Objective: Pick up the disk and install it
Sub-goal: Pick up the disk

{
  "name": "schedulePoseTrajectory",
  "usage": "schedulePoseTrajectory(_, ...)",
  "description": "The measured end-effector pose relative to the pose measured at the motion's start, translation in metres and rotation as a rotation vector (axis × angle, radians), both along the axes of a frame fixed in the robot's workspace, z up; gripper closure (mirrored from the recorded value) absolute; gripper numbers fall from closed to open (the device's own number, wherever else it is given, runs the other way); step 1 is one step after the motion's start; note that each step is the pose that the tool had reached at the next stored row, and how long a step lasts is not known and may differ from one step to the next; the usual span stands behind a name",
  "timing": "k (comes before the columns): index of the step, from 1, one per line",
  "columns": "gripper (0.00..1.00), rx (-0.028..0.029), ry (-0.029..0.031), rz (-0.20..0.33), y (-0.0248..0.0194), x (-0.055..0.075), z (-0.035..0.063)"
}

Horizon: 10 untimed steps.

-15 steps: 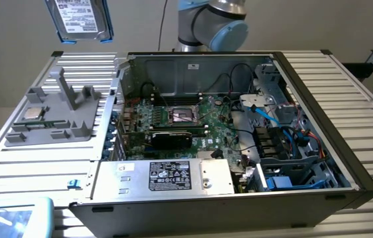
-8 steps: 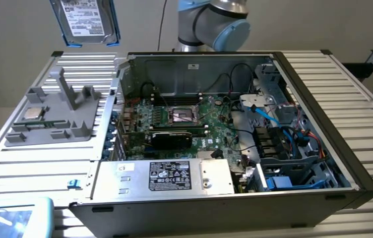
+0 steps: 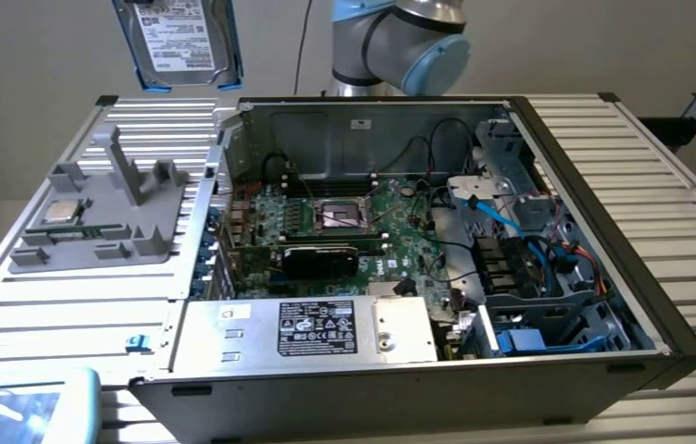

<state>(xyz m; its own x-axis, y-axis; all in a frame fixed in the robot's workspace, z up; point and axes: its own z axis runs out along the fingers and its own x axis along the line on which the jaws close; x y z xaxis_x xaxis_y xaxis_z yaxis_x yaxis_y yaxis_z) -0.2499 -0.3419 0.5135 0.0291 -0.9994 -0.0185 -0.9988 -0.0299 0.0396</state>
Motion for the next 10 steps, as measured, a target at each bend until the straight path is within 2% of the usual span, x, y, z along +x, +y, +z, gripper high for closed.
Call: schedulePoseTrajectory(10, 0.63, 0.0, -0.0001, 0.0, -0.0001, 0.0, 0.0)
